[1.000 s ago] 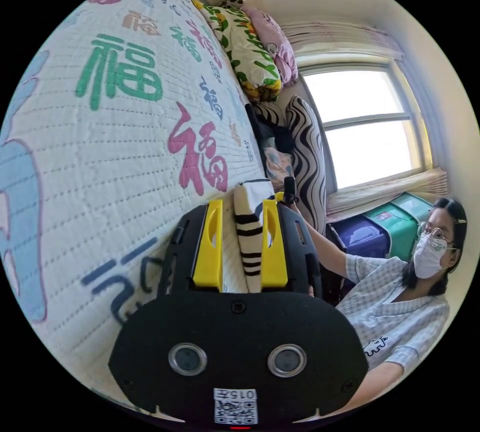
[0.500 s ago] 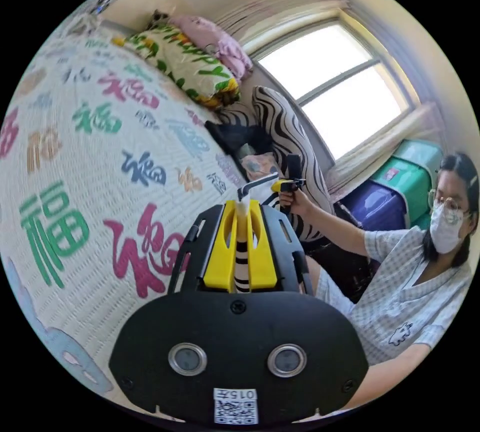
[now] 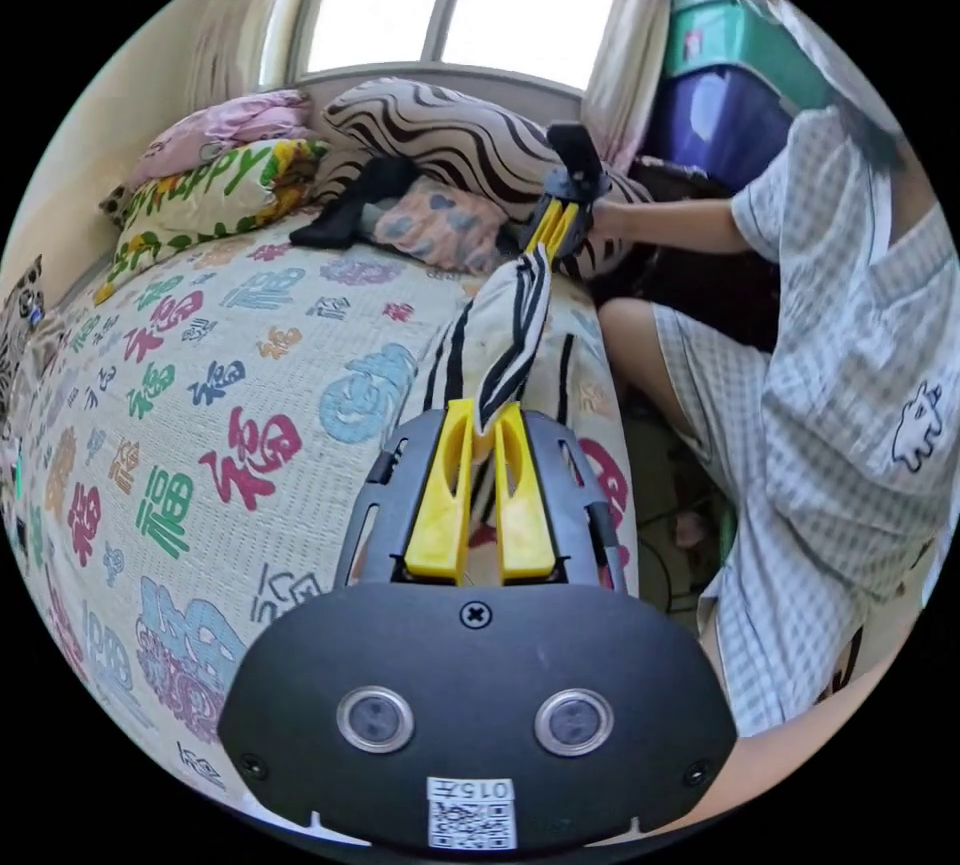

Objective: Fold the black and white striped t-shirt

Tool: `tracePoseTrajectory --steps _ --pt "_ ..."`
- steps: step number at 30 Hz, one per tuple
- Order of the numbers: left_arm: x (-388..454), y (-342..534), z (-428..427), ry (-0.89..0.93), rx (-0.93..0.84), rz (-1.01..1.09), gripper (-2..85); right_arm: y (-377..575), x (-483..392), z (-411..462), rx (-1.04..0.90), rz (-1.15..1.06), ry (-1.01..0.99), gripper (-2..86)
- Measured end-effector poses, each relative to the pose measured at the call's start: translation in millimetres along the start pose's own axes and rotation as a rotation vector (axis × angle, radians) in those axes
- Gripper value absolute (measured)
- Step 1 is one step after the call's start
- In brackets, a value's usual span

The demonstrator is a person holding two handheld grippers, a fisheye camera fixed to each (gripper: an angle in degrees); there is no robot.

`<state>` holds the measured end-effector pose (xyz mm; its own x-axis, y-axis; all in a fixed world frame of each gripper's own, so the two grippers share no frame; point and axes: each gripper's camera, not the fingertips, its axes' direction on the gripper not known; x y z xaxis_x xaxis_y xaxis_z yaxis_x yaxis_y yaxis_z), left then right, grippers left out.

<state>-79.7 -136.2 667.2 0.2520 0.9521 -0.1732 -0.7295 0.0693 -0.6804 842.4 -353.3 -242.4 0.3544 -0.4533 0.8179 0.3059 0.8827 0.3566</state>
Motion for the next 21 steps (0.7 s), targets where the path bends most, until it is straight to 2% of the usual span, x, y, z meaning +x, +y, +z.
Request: tracePoseTrajectory --steps 5,9,15,17,18,21 --pt "68 10 53 -0.092 -0.196 0.087 0.9 10 -50 52 -0.165 -0.058 0.097 3.7" --pt "85 15 75 -0.170 -0.249 0.090 1.1 15 -63 89 -0.243 -0.027 0.128 4.7" --pt "86 22 66 -0.190 -0.322 -0.010 1.2 33 -54 101 -0.272 0.104 0.053 6.2" --pt "78 27 51 -0.184 -0.351 -0.120 1.1 45 -47 101 -0.293 0.178 0.032 5.9" --pt "76 28 45 -0.171 -0.330 -0.157 1.1 53 -43 96 -0.268 0.234 0.019 5.7" --pt "58 25 19 -0.007 -0.090 -0.355 1.6 57 -34 81 -0.087 0.345 -0.067 4.4"
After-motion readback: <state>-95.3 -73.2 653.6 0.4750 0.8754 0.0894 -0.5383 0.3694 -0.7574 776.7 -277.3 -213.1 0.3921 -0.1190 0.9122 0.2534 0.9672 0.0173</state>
